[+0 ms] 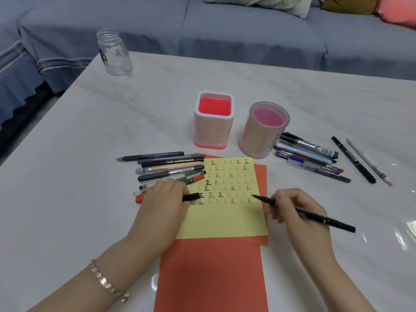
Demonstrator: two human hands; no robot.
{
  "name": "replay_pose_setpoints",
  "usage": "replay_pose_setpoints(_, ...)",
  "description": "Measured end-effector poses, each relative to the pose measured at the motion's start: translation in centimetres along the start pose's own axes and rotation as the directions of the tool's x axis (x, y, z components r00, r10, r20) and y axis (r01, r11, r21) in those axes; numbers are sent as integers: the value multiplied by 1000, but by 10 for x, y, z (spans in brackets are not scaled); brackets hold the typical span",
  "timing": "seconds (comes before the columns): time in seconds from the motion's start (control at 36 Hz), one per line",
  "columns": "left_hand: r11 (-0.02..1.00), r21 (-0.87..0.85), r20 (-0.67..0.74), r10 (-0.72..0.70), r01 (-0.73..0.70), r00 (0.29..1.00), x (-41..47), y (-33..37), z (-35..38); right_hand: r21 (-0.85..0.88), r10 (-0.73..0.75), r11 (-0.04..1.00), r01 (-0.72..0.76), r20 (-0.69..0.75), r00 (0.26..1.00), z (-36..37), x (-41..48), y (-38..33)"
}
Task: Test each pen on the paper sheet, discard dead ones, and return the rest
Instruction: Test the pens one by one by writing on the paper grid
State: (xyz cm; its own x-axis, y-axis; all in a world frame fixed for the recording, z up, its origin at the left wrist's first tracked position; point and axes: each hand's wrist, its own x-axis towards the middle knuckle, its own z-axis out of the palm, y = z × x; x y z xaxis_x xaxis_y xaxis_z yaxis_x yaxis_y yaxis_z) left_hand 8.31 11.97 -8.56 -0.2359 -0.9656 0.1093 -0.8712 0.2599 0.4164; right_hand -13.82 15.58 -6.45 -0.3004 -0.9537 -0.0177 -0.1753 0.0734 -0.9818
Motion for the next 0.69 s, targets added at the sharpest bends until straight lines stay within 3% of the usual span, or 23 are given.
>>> replay_pose_setpoints(0.06,976,-211,2,-48,47,999,-2,14,-4,41,-31,999,30,21,999,-3,-3,-7)
replay_pose_setpoints(0.14,832,-542,27,-123,118,992,-4,33,-7,121,-13,993,9,32,999,-9,-6,-13)
replay_pose_setpoints(0.22,707,-692,69,-139,148,988,-4,48,-12,144,-36,989,26,65,997,-12,-8,-20)
replay_pose_setpoints(0.33,671,-727,80,-129,146,988,-5,59,-17,155,-55,987,43,73,996,-15,-11,-31)
replay_pose_setpoints(0.69,749,-657,93,-31,85,995,-9,66,-19,144,-56,989,40,104,993,-19,-15,-34)
